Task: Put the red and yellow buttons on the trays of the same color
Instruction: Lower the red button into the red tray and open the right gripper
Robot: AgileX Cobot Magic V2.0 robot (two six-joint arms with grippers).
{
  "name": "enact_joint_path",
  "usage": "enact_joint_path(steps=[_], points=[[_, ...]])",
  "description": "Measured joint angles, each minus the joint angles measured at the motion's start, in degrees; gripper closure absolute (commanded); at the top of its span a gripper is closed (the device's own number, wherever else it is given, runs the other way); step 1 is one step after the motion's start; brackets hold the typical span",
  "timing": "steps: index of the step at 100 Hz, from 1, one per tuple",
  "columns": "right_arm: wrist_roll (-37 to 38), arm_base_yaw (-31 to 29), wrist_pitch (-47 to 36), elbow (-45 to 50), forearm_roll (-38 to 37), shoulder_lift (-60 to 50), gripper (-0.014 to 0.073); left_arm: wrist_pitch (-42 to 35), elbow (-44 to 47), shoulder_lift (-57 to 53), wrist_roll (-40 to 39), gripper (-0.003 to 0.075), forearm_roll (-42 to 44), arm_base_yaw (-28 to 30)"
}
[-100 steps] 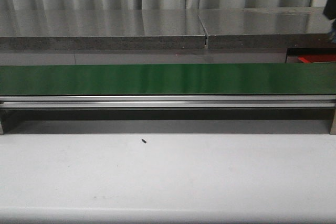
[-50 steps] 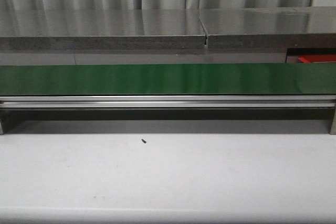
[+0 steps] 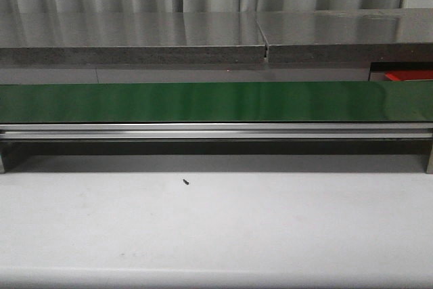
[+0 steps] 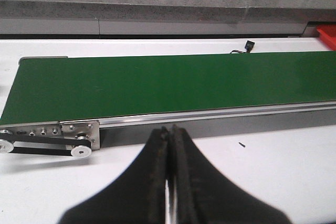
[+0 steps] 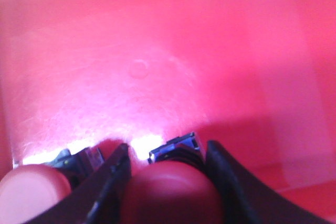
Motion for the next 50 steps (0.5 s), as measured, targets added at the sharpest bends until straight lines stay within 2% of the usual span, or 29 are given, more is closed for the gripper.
enact_joint_path(steps=[39,50], points=[[0.14,0.0,0.57,-2.1,2.21,4.03,0.0461,0.0,0.0,0.0,0.0,0.0739,0.0,0.0],[0.14,0.0,0.57,-2.1,2.21,4.03,0.0409,0.0,0.0,0.0,0.0,0.0739,0.0,0.0]])
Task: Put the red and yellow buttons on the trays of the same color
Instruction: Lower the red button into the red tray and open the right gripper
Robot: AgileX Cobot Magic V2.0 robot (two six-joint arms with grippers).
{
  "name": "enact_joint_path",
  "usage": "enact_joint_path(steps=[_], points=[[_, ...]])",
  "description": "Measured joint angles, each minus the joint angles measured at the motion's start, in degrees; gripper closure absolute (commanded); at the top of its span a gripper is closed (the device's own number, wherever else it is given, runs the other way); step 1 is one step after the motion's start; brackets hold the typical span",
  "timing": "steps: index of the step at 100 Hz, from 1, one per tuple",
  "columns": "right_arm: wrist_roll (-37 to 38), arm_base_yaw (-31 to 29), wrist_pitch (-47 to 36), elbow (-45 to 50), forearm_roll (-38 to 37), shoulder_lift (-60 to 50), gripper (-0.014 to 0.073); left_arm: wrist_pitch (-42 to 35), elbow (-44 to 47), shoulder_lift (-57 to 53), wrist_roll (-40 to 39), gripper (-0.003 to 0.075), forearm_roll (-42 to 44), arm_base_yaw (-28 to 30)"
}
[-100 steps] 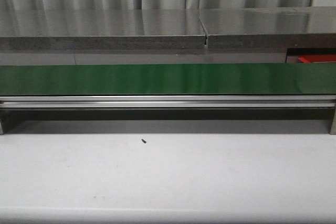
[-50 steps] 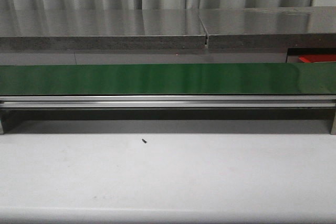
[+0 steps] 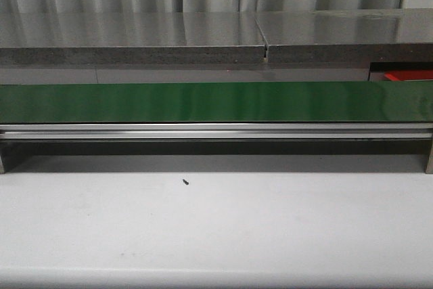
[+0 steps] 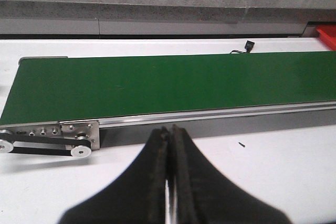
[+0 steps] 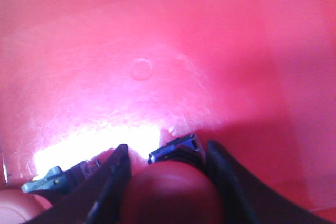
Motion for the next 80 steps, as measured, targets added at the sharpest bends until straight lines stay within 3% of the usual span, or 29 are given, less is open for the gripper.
enact_joint_path(steps=[17,26,80], points=[[0.0,0.0,0.38,-0.09,0.13,0.0,0.0167,0.0,0.0,0.0,0.0,0.0739,0.0,0.0],[0.0,0.0,1.14,-0.09,0.13,0.0,0.0089,0.0,0.0,0.0,0.0,0.0739,0.0,0.0],[-0.5,0.35,4.25,-0.09,0.13,-12.19,0.0075,0.0,0.0,0.0,0.0,0.0739,0.0,0.0]])
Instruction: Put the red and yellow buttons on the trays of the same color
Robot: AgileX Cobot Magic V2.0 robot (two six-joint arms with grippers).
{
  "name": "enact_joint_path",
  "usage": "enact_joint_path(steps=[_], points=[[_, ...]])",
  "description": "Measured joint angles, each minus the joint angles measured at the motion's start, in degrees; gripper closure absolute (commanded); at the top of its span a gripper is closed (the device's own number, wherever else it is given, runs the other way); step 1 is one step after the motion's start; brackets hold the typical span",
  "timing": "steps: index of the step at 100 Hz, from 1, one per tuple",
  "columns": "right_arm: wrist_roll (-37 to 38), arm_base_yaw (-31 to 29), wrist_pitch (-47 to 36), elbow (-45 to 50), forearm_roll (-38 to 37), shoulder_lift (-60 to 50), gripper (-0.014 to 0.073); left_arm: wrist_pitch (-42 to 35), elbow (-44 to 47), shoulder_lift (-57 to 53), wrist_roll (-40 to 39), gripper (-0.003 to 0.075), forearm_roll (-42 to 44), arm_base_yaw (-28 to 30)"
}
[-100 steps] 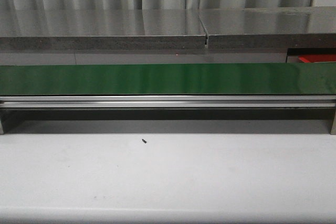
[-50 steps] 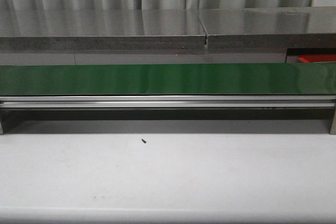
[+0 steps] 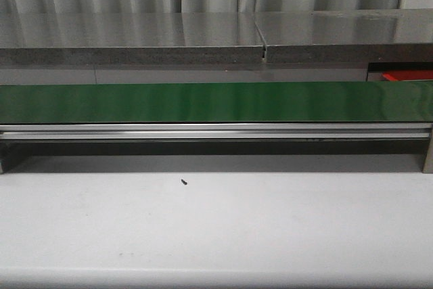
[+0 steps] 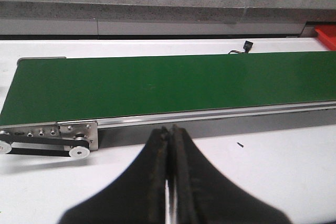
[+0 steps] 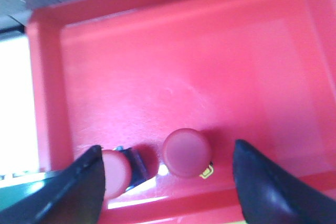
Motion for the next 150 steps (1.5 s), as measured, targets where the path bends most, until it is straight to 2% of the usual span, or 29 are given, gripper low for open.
enact_joint_path(steps=[21,37,49,74,104,111,118,130,142,146,150], points=[[-1.97,3.45,2.12,0.6,-0.21,-8.68,0.0075,0.0,0.0,0.0,0.0,0.0739,0.0,0.0],[-3.93,8.12,1.14,6.78,-0.21,-17.71,0.0075,0.0,0.0,0.0,0.0,0.0739,0.0,0.0],[-5.19,11.75,-0.96,15.15,0.0,-25.8,0.0075,0.0,0.0,0.0,0.0,0.0739,0.0,0.0],[-7.94,17.91,-9.03,38.54,0.0,-44.92,0.0075,0.0,0.0,0.0,0.0,0.0739,0.0,0.0],[-8.16,19.85,-11.54,63.56,0.22,-66.17,0.0079,0.0,0.0,0.0,0.0,0.0739,0.0,0.0],[-8.16,19.85,-11.94,67.65,0.43,-70.82,0.0125,0.0,0.0,0.0,0.0,0.0739,0.0,0.0],[-8.2,19.85,-12.02,70.9,0.56,-75.15,0.0218,0.0,0.0,0.0,0.0,0.0739,0.0,0.0],[-8.29,19.85,-12.02,74.51,0.56,-81.35,0.045,0.0,0.0,0.0,0.0,0.0739,0.0,0.0],[-8.33,19.85,-11.92,75.74,0.69,-85.33,0.0631,0.0,0.0,0.0,0.0,0.0739,0.0,0.0],[-8.33,19.85,-11.92,75.87,0.69,-86.19,0.0667,0.0,0.0,0.0,0.0,0.0739,0.0,0.0],[-8.33,19.85,-11.92,75.87,0.69,-86.53,0.0656,0.0,0.0,0.0,0.0,0.0739,0.0,0.0]])
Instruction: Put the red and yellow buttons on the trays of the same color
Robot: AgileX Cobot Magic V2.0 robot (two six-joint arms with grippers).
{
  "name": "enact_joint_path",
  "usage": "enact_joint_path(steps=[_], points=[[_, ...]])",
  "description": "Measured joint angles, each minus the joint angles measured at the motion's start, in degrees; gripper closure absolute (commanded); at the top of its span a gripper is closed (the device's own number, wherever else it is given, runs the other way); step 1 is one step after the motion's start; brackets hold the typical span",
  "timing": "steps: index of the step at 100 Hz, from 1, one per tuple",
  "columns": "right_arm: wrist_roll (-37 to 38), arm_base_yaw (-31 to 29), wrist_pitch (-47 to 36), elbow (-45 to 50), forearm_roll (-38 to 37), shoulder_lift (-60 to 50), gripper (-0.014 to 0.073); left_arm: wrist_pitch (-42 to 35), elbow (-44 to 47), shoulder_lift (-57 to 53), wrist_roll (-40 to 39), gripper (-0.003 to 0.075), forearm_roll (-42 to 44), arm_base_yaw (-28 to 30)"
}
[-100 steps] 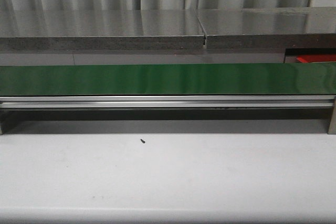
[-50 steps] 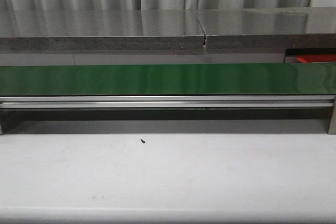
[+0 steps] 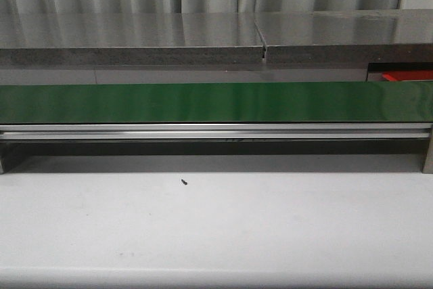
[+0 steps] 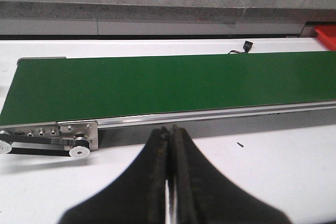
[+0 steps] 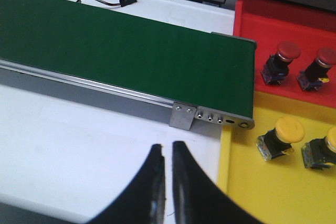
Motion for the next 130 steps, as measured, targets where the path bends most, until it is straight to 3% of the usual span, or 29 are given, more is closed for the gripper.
enact_joint_path(steps=[72,83,98,105,111,130], points=[[-0.09,0.0,0.1,0.0,0.0,-0.35,0.066,0.09,0.0,0.0,0.0,0.0723,0.02,0.0],[-0.09,0.0,0.1,0.0,0.0,-0.35,0.066,0.48,0.0,0.0,0.0,0.0585,0.17,0.0],[-0.09,0.0,0.1,0.0,0.0,-0.35,0.066,1.39,0.0,0.0,0.0,0.0195,0.17,0.0],[-0.09,0.0,0.1,0.0,0.0,-0.35,0.066,1.51,0.0,0.0,0.0,0.0079,0.17,0.0],[-0.09,0.0,0.1,0.0,0.0,-0.35,0.066,1.51,0.0,0.0,0.0,0.0053,0.17,0.0],[-0.09,0.0,0.1,0.0,0.0,-0.35,0.066,1.74,0.0,0.0,0.0,0.0083,0.17,0.0]])
